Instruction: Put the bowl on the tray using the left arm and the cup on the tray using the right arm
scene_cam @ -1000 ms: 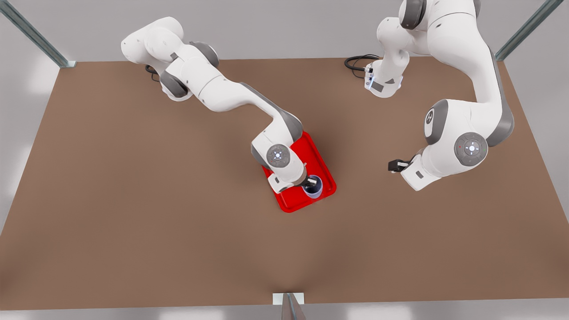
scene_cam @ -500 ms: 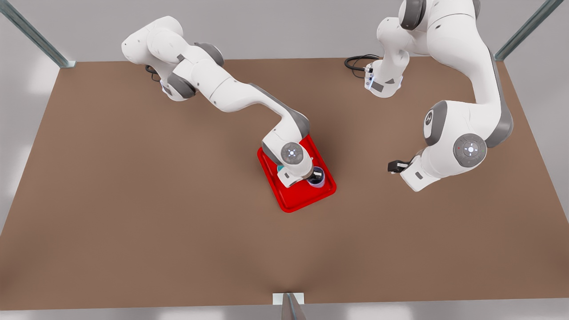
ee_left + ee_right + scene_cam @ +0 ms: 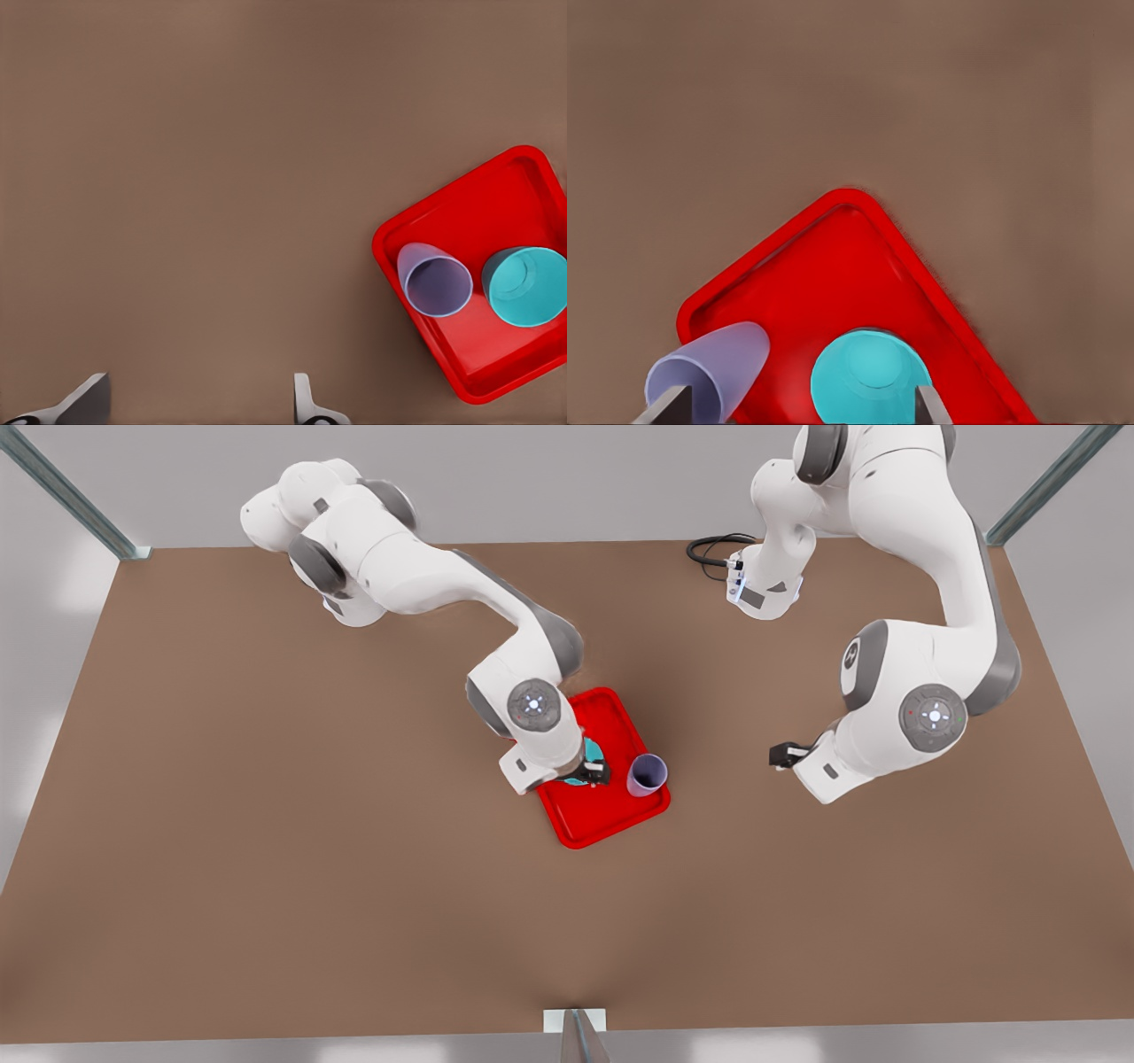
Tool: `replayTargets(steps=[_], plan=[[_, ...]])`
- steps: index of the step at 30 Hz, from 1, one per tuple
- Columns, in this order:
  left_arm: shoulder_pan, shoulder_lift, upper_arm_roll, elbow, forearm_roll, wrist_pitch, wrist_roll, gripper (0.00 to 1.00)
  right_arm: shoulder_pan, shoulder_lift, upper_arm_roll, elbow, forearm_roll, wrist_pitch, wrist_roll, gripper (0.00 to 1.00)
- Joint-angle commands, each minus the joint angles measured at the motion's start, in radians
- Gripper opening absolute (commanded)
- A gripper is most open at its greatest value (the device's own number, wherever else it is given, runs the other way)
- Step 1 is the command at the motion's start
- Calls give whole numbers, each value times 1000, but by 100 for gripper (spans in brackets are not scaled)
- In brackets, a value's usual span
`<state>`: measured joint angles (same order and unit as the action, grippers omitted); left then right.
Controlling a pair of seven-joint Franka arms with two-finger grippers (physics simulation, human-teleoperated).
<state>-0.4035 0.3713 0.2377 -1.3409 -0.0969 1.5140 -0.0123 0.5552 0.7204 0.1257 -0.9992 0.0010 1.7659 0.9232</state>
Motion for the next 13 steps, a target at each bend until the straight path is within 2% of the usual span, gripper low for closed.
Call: replayTargets(steps=[1, 3, 4, 6, 7, 10, 13], plan=[[-1, 0, 0, 0, 0, 0, 0, 100, -52, -90, 0, -93, -18, -3, -44, 100], [-3, 0, 0, -1, 3, -3, 0, 100, -256, -435, 3, -453, -18, -13, -305, 100], [-3, 0, 0, -1, 3, -3, 0, 100, -340, -516, -4, -519, -18, -54, -401, 100], [-5, 1, 0, -1, 8, -3, 0, 100, -383, -613, -172, -561, -10, -201, -725, 100], [-5, 4, 0, -1, 9, -3, 2, 100, -448, -677, -179, -611, -6, -220, -802, 100], [-5, 6, 0, -1, 11, -3, 2, 100, -581, -705, -104, -665, -4, -223, -799, 100], [-5, 8, 0, -1, 11, -3, 0, 100, -586, -585, -106, -532, -4, -256, -797, 100]])
